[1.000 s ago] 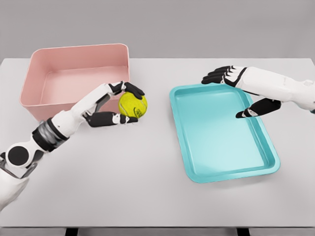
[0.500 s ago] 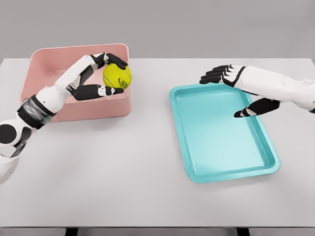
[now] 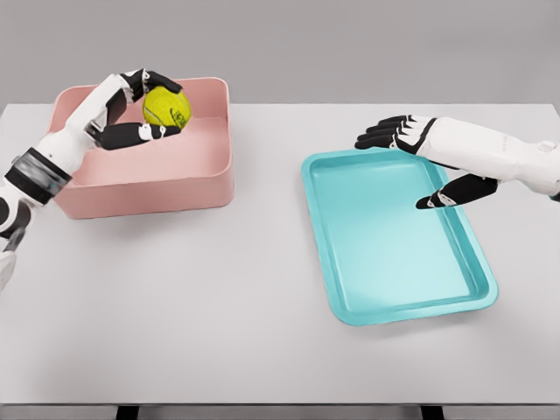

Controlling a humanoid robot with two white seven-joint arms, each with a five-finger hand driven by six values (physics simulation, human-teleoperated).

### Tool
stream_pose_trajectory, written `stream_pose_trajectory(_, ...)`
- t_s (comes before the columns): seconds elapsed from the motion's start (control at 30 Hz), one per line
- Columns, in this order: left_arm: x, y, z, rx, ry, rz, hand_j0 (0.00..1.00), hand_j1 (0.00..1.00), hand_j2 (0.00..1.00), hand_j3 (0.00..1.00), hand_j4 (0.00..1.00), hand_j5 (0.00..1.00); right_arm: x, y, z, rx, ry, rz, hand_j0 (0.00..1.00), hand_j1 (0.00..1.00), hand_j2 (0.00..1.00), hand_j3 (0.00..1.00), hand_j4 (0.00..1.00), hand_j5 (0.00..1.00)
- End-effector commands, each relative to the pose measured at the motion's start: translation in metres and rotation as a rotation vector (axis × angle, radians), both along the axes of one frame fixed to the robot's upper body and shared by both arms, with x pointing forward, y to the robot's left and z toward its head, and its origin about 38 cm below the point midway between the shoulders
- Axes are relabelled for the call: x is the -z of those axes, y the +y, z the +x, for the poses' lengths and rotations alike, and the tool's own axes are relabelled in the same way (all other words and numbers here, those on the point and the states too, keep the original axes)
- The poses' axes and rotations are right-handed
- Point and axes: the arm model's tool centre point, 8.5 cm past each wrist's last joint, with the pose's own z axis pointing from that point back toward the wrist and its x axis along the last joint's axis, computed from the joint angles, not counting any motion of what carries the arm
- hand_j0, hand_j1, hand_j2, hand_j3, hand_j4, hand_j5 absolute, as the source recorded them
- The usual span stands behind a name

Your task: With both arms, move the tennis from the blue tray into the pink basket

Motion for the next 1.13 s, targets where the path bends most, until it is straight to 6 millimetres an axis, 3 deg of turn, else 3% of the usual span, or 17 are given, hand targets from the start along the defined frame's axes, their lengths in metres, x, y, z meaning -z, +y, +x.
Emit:
stream_pose_trajectory(0.0,0.013,0.017,0.006,-0.053,0.040,0.003,0.51,0.51,0.51,0.51,0.51,0.51,0.000,0.000,0.000,0.001,0.004,0.006,1.00,1.00,1.00,1.00,1.00,1.00)
stream_pose_trajectory(0.1,0.018,0.032,0.013,-0.095,0.063,0.009,0.51,0.51,0.51,0.51,0.51,0.51,0.000,0.000,0.000,0.001,0.005,0.006,1.00,1.00,1.00,1.00,1.00,1.00)
stream_pose_trajectory(0.23,0.017,0.032,0.015,-0.098,0.057,0.021,0.55,0.55,0.55,0.55,0.55,0.55,0.000,-0.001,0.000,0.002,0.005,0.005,1.00,1.00,1.00,1.00,1.00,1.00)
stream_pose_trajectory(0.27,0.017,0.033,0.015,-0.098,0.054,0.028,0.61,0.61,0.61,0.61,0.61,0.61,0.000,-0.001,0.000,0.002,0.005,0.005,1.00,1.00,1.00,1.00,1.00,1.00)
stream_pose_trajectory(0.33,0.015,0.033,0.015,-0.097,0.044,0.029,0.89,0.89,0.89,0.89,0.89,0.89,0.000,-0.001,0.000,0.002,0.006,0.003,1.00,1.00,1.00,1.00,1.00,1.00)
stream_pose_trajectory(0.4,0.013,0.034,0.015,-0.097,0.039,0.030,0.99,0.99,0.99,0.99,0.99,0.99,-0.001,-0.001,0.000,0.002,0.002,0.002,1.00,1.00,1.00,1.00,1.00,1.00)
stream_pose_trajectory(0.6,-0.003,0.030,0.009,-0.039,-0.076,0.018,1.00,1.00,1.00,1.00,1.00,1.00,-0.001,-0.002,0.000,0.002,0.002,0.001,1.00,1.00,1.00,1.00,1.00,1.00)
stream_pose_trajectory(0.7,-0.019,0.044,-0.014,0.042,-0.224,0.065,1.00,1.00,1.00,1.00,1.00,1.00,-0.001,-0.001,0.000,0.002,0.002,0.002,1.00,1.00,1.00,1.00,1.00,1.00)
stream_pose_trajectory(0.73,-0.011,0.047,-0.022,0.048,-0.204,0.083,1.00,1.00,1.00,1.00,1.00,1.00,0.000,-0.001,0.000,0.001,0.004,0.003,1.00,1.00,1.00,1.00,1.00,1.00)
stream_pose_trajectory(0.93,-0.004,0.082,-0.059,0.057,-0.137,0.225,1.00,1.00,1.00,1.00,1.00,1.00,0.003,-0.001,-0.001,0.002,0.012,0.004,1.00,1.00,1.00,1.00,1.00,1.00)
stream_pose_trajectory(1.1,0.000,0.091,-0.076,0.072,-0.101,0.273,1.00,1.00,1.00,1.00,1.00,1.00,0.003,0.000,-0.001,0.001,0.012,0.006,1.00,1.00,1.00,1.00,1.00,1.00)
